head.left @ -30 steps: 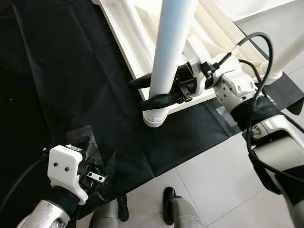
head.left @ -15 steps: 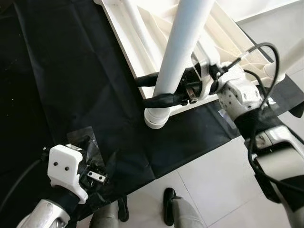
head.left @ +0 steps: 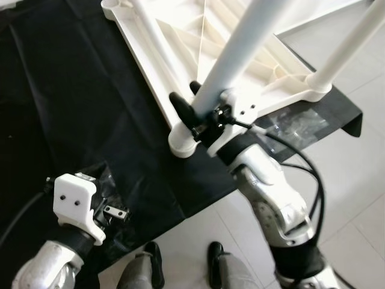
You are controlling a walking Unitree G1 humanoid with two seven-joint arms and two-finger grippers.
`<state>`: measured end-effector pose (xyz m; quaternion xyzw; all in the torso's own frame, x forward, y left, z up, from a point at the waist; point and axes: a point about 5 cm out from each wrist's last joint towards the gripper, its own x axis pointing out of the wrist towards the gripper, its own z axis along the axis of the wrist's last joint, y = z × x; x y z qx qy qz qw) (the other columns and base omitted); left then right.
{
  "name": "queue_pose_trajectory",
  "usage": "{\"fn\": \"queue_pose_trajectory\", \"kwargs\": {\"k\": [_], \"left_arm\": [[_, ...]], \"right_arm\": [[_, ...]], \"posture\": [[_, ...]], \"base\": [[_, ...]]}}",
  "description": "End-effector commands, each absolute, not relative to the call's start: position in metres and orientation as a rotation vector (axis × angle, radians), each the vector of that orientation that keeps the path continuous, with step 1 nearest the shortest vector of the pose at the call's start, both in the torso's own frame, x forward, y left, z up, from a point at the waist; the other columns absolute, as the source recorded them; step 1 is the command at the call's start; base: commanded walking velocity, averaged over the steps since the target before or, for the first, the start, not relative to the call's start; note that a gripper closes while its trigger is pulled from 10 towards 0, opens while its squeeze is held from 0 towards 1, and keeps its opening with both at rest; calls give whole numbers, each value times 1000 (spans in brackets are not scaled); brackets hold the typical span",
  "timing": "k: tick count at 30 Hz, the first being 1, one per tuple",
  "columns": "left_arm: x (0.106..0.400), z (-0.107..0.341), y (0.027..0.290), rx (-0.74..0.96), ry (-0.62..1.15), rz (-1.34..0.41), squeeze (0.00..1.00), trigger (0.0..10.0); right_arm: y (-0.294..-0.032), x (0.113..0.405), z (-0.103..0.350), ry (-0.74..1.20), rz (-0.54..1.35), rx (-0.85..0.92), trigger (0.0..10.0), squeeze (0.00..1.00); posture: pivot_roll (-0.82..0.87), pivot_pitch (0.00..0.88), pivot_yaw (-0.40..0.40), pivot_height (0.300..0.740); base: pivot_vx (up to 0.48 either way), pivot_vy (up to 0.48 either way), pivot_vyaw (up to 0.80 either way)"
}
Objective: Building children table
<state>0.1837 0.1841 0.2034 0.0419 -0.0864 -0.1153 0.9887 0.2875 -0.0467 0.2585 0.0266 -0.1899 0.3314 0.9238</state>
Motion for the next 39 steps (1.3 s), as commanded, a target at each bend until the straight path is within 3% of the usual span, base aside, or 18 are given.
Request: {"fn": "queue_pose_trajectory", "kwargs": {"k": [1, 11, 14, 18, 20, 28, 31, 32, 39], "left_arm": [[190, 204, 192, 96, -181, -218, 0, 10000], [223, 247, 206, 106, -354, -248, 0, 10000], [231, 270, 206, 116, -423, -322, 0, 10000], [232, 276, 204, 123, -441, -348, 0, 10000], [234, 295, 198, 120, -490, -469, 0, 10000], [232, 321, 191, 80, -550, -603, 0, 10000], [233, 346, 188, 13, -592, -738, 0, 10000], [232, 356, 185, -35, -602, -827, 1000, 10000], [244, 372, 174, -164, -586, -936, 1000, 10000]], "right_arm": [[-47, 301, 199, -103, 645, 12, 10000, 0], [-41, 308, 213, -67, 540, -18, 10000, 0], [-27, 314, 224, -86, 703, -53, 10000, 0], [-25, 316, 227, -92, 744, -57, 10000, 0], [-23, 324, 233, -106, 841, -136, 10000, 0], [-23, 331, 241, -124, 860, -158, 10000, 0], [-18, 334, 258, -213, 903, -149, 10000, 0], [-16, 336, 267, -260, 922, -147, 10000, 0], [-14, 343, 290, -362, 963, -220, 10000, 0]], "posture": [[-92, 346, -14, 740], [-97, 264, -15, 740], [-101, 234, -16, 740], [-101, 231, -16, 740], [-95, 198, -23, 740], [-84, 170, -31, 740], [-73, 142, -30, 740], [-72, 134, -30, 740], [-78, 96, -25, 740]], "base": [[0, 0, 0], [0, 0, 0], [0, 0, 0], [0, 0, 0], [0, 0, 0], [0, 0, 0], [0, 0, 0], [0, 0, 0], [0, 0, 0]]}}
